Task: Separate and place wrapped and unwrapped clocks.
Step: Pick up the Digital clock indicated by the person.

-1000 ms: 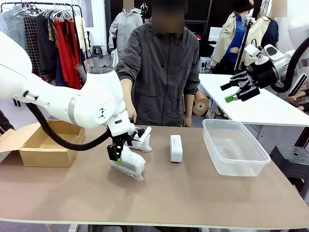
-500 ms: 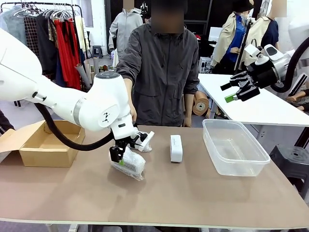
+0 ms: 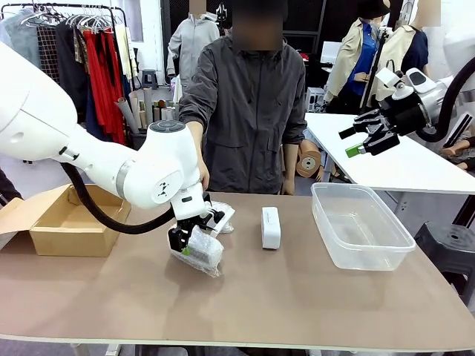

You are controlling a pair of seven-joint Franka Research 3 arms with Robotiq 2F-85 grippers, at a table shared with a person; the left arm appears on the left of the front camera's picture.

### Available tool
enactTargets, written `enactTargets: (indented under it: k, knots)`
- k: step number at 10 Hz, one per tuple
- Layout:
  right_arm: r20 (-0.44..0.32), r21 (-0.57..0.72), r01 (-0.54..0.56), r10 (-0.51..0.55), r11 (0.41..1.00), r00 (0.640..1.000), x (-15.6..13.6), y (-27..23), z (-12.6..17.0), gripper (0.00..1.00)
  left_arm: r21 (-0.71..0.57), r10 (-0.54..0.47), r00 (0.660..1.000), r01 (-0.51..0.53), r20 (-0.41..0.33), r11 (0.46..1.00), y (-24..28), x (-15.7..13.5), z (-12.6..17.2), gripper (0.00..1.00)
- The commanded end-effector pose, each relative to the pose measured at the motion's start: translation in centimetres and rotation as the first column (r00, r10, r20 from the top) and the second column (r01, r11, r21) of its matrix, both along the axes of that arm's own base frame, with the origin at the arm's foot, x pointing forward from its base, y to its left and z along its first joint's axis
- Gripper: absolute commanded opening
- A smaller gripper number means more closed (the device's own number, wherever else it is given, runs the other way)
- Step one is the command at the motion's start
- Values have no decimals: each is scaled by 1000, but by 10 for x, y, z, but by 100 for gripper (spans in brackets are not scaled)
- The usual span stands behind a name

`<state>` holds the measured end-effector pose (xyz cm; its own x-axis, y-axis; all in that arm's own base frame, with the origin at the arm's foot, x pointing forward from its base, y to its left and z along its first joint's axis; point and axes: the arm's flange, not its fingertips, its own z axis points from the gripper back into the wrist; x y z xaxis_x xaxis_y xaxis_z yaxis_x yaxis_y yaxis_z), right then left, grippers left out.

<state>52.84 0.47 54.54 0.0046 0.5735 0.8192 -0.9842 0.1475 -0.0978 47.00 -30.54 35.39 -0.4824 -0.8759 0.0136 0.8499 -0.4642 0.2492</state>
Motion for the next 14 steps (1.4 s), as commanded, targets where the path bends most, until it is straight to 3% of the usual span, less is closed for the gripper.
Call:
enactTargets:
  k: [1,4,9,12,14]
  knots:
    - [2,1,-3,3,1000,1000,-2,1,1,100,-10,-8,1000,8,14,1000,0,6,-9,100]
    - [2,1,-3,3,1000,1000,-2,1,1,100,-4,1,1000,-1,-5,1000,5,8,-20,100]
    - [2,1,-3,3,1000,1000,-2,1,1,100,-6,8,1000,-8,12,1000,7,3,-10,0]
    - [2,1,-3,3,1000,1000,-2,1,1,100,-6,63,998,-63,0,998,8,-9,13,0]
    - [2,1,-3,3,1000,1000,-2,1,1,100,-41,122,992,-124,-30,991,6,-20,45,0]
